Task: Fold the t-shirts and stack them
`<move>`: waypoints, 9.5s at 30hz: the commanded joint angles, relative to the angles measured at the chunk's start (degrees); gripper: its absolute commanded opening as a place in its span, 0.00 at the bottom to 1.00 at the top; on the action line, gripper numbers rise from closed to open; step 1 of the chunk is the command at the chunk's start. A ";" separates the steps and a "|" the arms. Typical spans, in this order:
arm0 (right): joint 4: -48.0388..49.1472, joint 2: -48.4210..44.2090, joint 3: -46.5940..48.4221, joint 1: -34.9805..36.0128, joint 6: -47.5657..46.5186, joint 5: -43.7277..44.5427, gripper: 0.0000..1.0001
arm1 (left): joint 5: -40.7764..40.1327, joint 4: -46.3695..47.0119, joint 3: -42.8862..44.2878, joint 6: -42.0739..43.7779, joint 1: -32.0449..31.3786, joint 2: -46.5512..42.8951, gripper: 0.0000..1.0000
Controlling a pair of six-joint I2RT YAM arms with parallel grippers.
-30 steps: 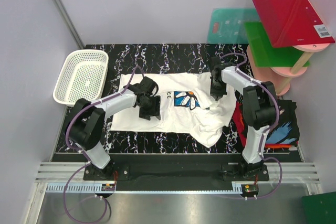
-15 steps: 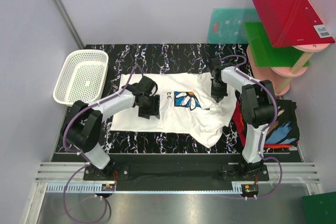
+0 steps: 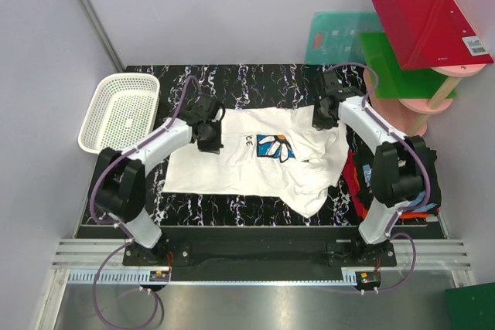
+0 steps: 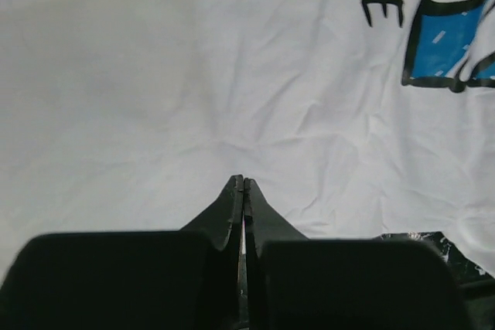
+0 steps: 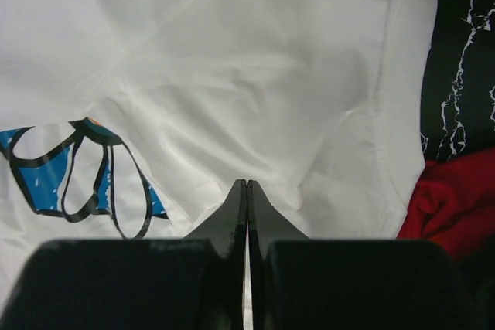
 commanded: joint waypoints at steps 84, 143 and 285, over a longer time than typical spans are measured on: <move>8.94 -13.24 -32.60 30.85 20.52 9.66 0.83 | -9.57 1.59 -24.48 -10.74 20.78 -11.87 0.99; 1.47 -6.56 -12.57 32.27 9.80 38.65 0.00 | -4.82 3.43 -9.10 -8.98 26.06 -6.70 0.00; 21.61 6.81 9.77 13.72 -12.09 24.34 0.54 | -3.77 4.05 15.34 -5.56 21.49 18.98 0.94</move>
